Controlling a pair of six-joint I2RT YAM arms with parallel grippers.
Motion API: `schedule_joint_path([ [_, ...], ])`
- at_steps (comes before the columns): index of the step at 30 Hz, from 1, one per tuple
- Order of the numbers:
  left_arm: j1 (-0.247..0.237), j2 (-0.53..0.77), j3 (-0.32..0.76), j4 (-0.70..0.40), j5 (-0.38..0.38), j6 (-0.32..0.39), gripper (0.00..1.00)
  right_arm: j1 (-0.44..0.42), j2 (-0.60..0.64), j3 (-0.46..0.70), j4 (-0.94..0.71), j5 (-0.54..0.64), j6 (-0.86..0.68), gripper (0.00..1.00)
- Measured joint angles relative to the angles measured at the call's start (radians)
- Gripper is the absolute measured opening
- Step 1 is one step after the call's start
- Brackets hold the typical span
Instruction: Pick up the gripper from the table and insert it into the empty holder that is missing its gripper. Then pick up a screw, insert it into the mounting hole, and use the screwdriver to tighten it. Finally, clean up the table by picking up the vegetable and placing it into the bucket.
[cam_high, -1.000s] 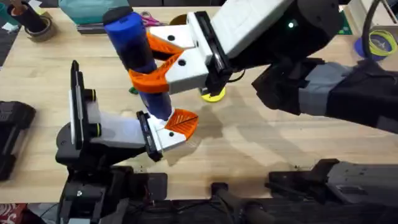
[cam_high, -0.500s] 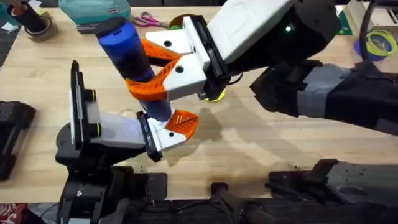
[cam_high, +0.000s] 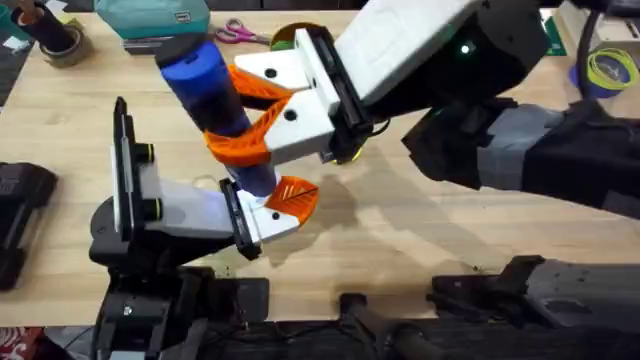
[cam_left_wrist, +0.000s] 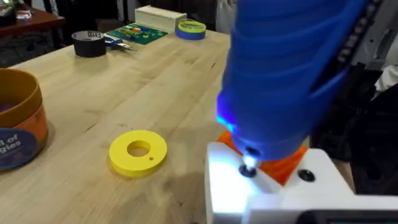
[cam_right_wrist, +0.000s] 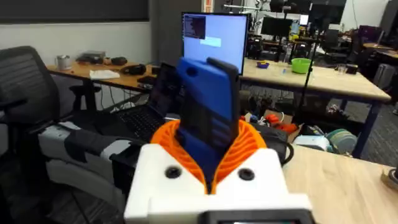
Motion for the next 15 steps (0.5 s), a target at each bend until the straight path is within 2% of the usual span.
schedule_joint_path([
  [6,0.0,0.0,0.0,0.0,0.0,0.004,0.012,-0.001,0.001,0.0,0.005,-0.002,0.0,0.022],
  [15,0.0,-0.003,0.0,0.001,-0.003,0.015,0.012,-0.022,0.02,-0.009,0.101,-0.015,0.043,0.022],
])
